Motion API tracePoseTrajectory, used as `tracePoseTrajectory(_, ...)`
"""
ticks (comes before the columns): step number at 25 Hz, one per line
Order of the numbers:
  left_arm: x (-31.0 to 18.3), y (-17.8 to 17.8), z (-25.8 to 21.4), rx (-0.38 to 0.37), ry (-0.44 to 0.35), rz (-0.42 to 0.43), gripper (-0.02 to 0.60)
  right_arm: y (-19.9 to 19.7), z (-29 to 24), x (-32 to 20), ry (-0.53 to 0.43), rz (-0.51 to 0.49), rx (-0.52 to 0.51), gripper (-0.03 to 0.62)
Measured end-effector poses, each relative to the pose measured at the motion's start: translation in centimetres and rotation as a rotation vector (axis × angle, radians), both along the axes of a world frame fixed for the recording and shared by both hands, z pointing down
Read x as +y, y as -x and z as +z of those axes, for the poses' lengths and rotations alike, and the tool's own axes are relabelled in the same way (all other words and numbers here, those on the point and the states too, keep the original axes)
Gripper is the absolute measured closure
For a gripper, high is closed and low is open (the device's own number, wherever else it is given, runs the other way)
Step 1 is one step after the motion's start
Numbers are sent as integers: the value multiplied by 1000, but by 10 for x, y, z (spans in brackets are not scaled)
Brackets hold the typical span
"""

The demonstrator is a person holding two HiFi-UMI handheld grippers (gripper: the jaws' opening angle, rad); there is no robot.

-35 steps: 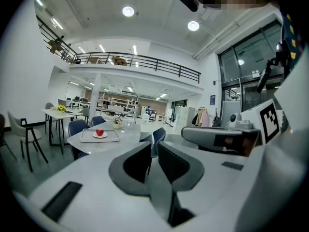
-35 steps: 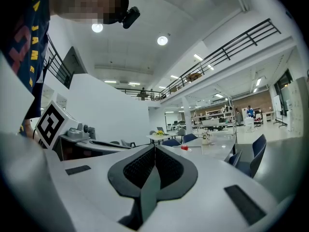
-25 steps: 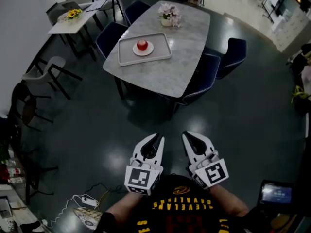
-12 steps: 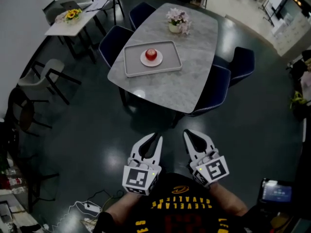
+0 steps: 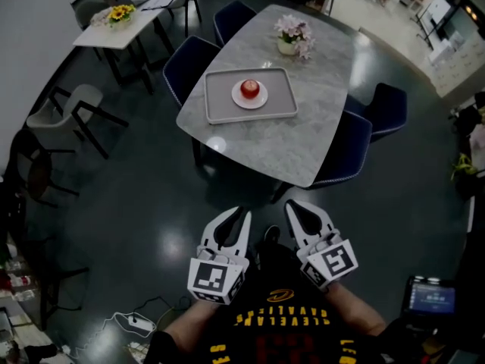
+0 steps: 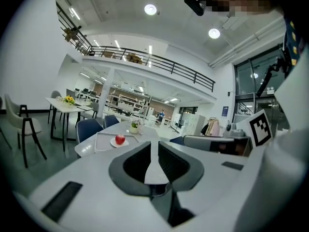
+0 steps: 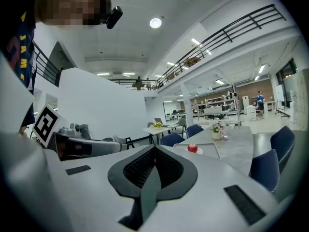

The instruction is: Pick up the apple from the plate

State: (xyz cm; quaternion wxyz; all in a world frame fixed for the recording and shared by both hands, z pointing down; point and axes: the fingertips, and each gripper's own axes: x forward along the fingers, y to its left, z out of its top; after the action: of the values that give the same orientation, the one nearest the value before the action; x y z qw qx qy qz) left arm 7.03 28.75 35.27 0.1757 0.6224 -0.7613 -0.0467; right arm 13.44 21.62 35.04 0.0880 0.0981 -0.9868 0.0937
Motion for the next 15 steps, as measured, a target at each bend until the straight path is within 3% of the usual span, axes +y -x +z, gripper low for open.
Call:
tracePoseTrajectory(8,-19,41,-2,-33,19,-54,532,51,1,-27,10,-55,-31,586)
tracePoseTrajectory(15,-66,79,-4,-49,30,-106,532,95,2,-76,35,-112,-61,586)
